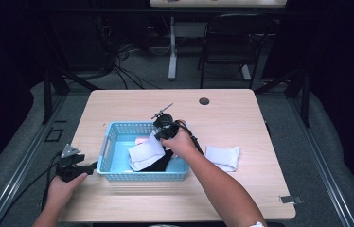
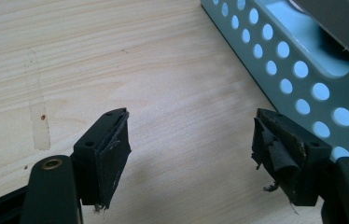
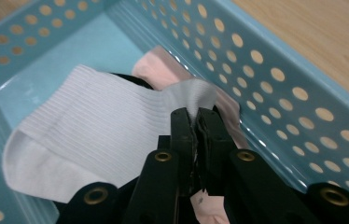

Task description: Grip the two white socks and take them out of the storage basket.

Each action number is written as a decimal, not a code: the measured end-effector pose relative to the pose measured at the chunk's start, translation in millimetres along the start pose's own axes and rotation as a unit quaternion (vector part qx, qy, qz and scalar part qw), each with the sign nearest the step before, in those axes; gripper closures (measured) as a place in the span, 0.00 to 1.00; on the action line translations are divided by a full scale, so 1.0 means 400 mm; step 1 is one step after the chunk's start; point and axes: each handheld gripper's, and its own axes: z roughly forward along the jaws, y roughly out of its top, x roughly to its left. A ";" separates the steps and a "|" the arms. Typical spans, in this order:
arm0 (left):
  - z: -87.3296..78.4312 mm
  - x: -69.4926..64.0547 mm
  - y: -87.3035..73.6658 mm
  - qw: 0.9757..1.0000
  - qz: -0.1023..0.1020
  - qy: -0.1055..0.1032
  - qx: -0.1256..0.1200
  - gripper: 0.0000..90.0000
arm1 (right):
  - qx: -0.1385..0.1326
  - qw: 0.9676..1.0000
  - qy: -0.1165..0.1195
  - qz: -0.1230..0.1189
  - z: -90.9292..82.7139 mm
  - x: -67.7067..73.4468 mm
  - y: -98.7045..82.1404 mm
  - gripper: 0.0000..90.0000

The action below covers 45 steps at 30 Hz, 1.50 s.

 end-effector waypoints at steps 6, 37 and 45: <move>0.000 0.000 0.000 1.000 0.000 0.000 0.001 0.30 | -0.030 0.999 0.005 -0.031 -0.049 0.030 0.004 0.96; 0.001 0.003 0.000 1.000 -0.005 0.006 0.001 0.30 | -0.115 0.989 0.010 -0.093 -0.325 0.073 0.028 0.97; 0.005 0.000 0.003 1.000 0.000 0.004 0.004 0.30 | -0.121 0.989 0.004 -0.084 -0.373 0.052 0.005 0.97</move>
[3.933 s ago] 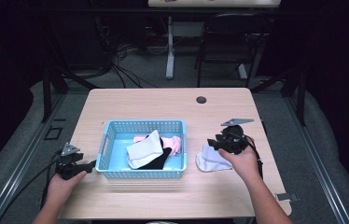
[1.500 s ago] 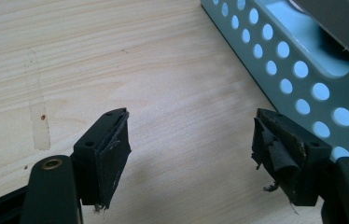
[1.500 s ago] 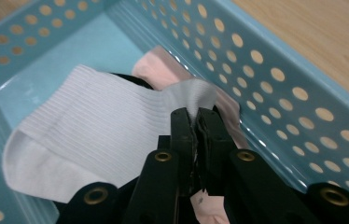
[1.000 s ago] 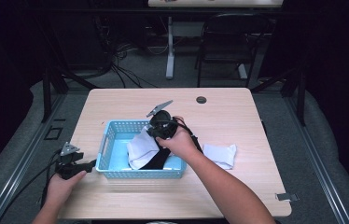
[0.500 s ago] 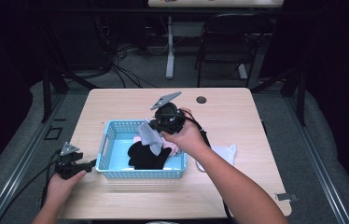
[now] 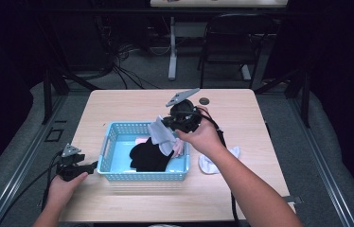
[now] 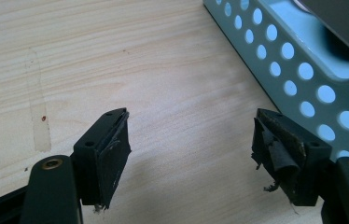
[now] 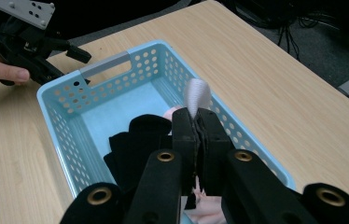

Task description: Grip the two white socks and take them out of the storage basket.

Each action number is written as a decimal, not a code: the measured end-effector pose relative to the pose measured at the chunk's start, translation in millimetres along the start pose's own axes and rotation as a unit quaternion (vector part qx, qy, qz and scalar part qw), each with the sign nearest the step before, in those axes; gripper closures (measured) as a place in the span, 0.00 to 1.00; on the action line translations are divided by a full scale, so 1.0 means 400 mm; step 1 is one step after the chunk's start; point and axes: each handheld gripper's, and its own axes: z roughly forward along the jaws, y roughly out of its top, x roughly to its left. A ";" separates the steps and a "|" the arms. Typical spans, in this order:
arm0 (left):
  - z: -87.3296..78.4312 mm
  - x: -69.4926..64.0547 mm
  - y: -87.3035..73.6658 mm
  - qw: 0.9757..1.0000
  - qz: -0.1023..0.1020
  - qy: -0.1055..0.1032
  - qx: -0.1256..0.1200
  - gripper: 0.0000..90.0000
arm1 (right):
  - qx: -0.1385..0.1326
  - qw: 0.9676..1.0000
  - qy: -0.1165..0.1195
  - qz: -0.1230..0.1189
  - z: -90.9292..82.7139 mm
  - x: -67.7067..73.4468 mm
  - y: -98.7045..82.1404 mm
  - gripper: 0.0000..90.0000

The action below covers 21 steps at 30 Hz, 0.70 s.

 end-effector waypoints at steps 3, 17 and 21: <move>0.002 -0.001 -0.001 1.000 0.001 0.000 0.000 0.30 | -0.002 1.000 -0.005 0.002 -0.025 -0.006 -0.006 0.97; 0.001 -0.003 -0.001 1.000 0.005 0.001 0.003 0.30 | -0.013 0.999 -0.032 0.012 -0.150 -0.037 -0.040 0.97; 0.000 -0.003 -0.002 1.000 0.004 0.002 0.003 0.30 | -0.016 0.999 -0.047 0.016 -0.201 -0.047 -0.059 0.97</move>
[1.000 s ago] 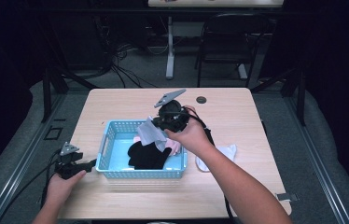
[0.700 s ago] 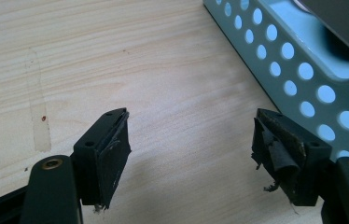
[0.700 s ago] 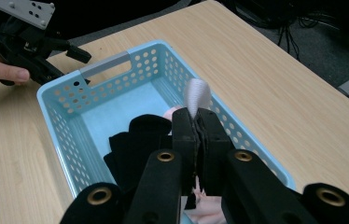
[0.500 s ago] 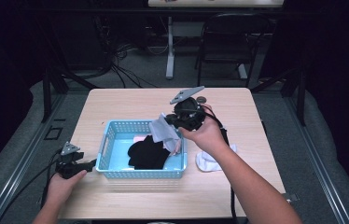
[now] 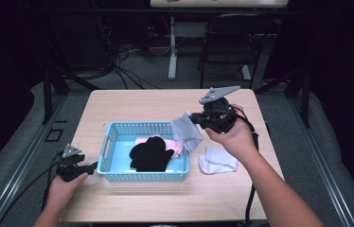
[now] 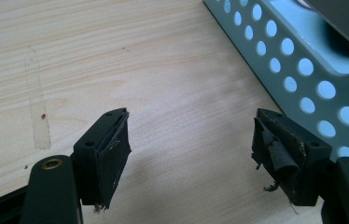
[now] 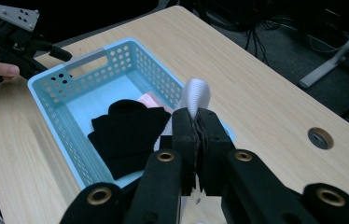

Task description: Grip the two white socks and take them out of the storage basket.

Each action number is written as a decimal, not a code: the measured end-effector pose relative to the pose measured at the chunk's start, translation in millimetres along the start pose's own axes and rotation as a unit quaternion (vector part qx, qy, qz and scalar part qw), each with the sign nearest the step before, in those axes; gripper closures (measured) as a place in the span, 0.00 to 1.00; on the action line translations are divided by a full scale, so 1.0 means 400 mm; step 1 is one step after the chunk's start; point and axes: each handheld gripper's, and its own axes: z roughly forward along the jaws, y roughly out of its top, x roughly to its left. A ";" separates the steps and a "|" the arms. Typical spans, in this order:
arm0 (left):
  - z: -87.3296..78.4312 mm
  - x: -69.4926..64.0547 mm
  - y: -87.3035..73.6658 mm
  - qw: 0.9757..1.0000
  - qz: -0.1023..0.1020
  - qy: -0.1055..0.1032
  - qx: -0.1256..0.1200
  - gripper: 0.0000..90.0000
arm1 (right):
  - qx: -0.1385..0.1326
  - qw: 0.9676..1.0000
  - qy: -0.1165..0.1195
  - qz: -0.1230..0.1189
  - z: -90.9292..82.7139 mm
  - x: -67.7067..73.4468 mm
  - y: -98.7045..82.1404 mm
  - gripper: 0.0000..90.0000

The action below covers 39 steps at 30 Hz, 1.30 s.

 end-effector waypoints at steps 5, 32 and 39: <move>0.000 -0.001 0.000 1.000 0.000 0.000 0.001 0.30 | 0.001 1.000 -0.010 0.007 -0.032 -0.011 -0.019 0.97; 0.003 -0.001 -0.002 1.000 0.002 0.002 0.004 0.30 | 0.021 0.996 -0.019 0.088 -0.014 -0.055 -0.235 0.97; 0.005 -0.001 -0.003 1.000 0.002 0.003 0.006 0.30 | 0.040 0.989 -0.052 0.129 0.021 -0.108 -0.317 0.97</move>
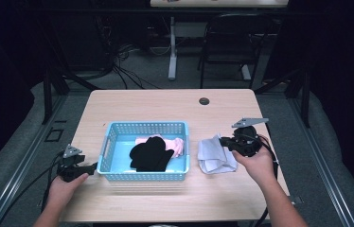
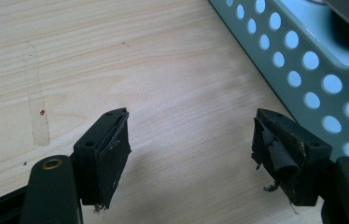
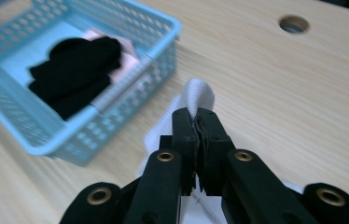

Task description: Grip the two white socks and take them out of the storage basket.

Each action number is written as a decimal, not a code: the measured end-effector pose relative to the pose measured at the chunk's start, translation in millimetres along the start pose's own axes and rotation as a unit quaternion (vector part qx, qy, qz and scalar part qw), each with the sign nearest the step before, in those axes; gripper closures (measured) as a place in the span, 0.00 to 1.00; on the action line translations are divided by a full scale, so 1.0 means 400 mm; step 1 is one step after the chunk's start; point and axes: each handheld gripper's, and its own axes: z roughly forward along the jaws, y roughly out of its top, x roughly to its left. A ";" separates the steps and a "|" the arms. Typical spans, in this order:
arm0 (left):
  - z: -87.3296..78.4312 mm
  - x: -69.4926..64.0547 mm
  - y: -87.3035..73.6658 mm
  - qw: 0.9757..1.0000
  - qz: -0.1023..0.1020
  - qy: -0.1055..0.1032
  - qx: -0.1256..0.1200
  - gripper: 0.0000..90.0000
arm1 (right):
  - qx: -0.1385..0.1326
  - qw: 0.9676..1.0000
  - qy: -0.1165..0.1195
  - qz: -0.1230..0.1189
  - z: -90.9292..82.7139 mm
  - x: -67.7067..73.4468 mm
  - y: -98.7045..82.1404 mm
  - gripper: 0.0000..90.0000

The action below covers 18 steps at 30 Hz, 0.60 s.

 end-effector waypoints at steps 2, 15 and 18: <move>0.000 0.000 0.000 1.000 0.000 0.000 0.001 0.30 | 0.001 1.000 -0.007 0.009 0.009 -0.016 -0.015 0.97; 0.003 0.000 -0.002 1.000 0.001 0.001 0.006 0.30 | 0.029 0.994 -0.047 0.089 0.079 -0.122 -0.142 0.94; 0.003 0.000 -0.002 1.000 0.001 0.001 0.006 0.30 | 0.022 0.994 -0.048 0.097 0.079 -0.126 -0.150 0.90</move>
